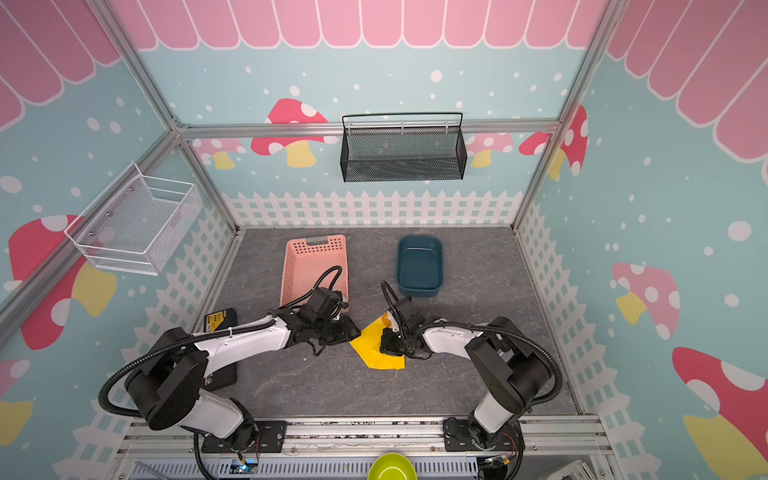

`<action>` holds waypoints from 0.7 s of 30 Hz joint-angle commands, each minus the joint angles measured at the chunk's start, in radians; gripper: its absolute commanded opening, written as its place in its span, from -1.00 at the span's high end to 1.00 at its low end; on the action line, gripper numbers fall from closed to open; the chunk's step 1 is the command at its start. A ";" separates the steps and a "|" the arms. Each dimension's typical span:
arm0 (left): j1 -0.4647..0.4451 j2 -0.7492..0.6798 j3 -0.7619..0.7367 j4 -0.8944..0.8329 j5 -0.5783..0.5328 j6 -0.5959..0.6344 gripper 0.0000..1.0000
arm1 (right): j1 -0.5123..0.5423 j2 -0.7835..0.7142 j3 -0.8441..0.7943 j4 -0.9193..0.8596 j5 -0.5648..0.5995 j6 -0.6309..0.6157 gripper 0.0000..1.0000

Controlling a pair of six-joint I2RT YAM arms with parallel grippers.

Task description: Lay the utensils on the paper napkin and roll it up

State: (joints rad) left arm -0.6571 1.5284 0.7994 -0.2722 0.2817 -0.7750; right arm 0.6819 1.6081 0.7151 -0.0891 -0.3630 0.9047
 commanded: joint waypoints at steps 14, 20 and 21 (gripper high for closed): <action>0.012 0.049 -0.184 0.277 0.183 -0.157 0.00 | 0.006 0.010 -0.009 -0.058 0.036 -0.009 1.00; 0.013 0.097 -0.195 0.356 0.199 -0.186 0.00 | 0.005 0.008 -0.008 -0.058 0.036 -0.009 1.00; 0.013 0.101 -0.194 0.361 0.196 -0.187 0.00 | 0.004 0.007 -0.007 -0.058 0.036 -0.009 1.00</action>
State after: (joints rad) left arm -0.6498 1.5959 0.6304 0.0650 0.4877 -0.9287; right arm 0.6819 1.6081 0.7151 -0.0891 -0.3622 0.9047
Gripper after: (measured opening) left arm 0.501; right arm 0.043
